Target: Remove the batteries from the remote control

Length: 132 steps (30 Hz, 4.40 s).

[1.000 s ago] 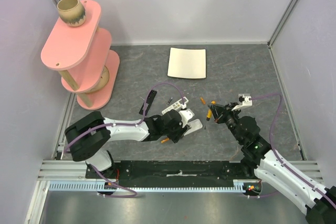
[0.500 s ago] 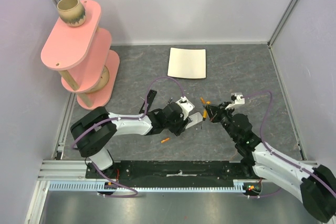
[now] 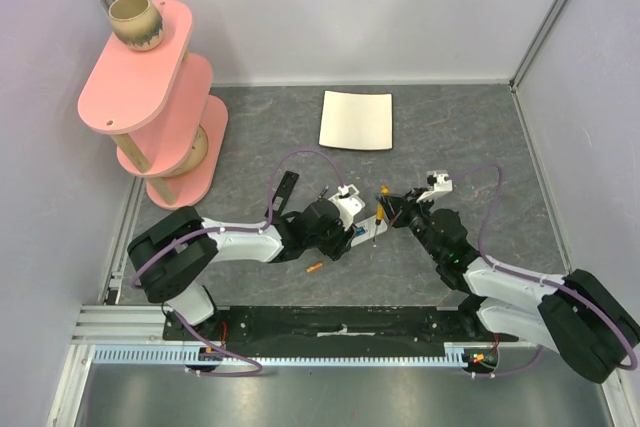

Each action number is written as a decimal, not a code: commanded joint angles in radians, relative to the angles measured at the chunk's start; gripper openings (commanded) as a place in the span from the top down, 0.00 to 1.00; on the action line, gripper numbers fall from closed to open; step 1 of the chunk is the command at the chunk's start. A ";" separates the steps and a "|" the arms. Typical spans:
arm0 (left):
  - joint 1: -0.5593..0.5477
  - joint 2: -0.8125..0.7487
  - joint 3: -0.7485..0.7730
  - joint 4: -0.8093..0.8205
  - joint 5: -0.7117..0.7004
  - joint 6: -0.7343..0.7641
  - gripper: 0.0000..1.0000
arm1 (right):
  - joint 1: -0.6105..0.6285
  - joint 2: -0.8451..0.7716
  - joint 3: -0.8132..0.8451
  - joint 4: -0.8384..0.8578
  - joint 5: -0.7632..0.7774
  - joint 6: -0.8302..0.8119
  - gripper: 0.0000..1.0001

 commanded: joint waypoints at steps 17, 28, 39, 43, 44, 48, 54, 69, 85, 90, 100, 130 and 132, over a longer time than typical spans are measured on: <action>-0.003 0.051 -0.039 -0.044 0.109 -0.102 0.87 | 0.128 0.230 0.189 0.051 0.261 -0.125 1.00; -0.009 0.047 -0.045 -0.048 0.098 -0.117 0.90 | 0.171 0.274 0.185 0.039 0.385 -0.149 1.00; -0.009 0.049 -0.042 -0.058 0.099 -0.114 0.92 | 0.195 0.293 0.174 0.054 0.479 -0.169 1.00; -0.007 0.054 -0.040 -0.059 0.103 -0.116 0.93 | 0.206 0.322 0.179 0.080 0.505 -0.178 1.00; -0.007 0.055 -0.039 -0.059 0.104 -0.116 0.93 | 0.206 0.326 0.179 0.083 0.512 -0.184 1.00; -0.009 0.052 -0.042 -0.061 0.107 -0.116 0.93 | 0.206 0.351 0.179 0.099 0.528 -0.195 1.00; -0.009 0.055 -0.039 -0.064 0.107 -0.116 0.94 | 0.208 0.343 0.163 0.105 0.563 -0.198 1.00; -0.007 0.070 -0.029 -0.062 0.115 -0.114 0.94 | 0.254 0.356 0.171 0.082 0.577 -0.240 1.00; -0.009 0.074 -0.037 -0.055 0.119 -0.121 0.96 | 0.260 0.294 0.203 0.128 0.523 -0.229 1.00; -0.009 0.066 -0.036 -0.061 0.112 -0.121 0.84 | 0.260 0.362 0.222 0.140 0.541 -0.238 1.00; -0.020 0.023 -0.017 -0.091 0.052 -0.045 0.22 | 0.260 0.281 0.205 0.097 0.528 -0.220 1.00; -0.032 0.129 0.079 -0.232 0.061 -0.039 0.85 | 0.258 0.273 0.205 0.079 0.492 -0.231 1.00; -0.038 0.118 0.073 -0.240 0.029 -0.076 0.90 | 0.260 0.288 0.208 0.096 0.492 -0.232 1.00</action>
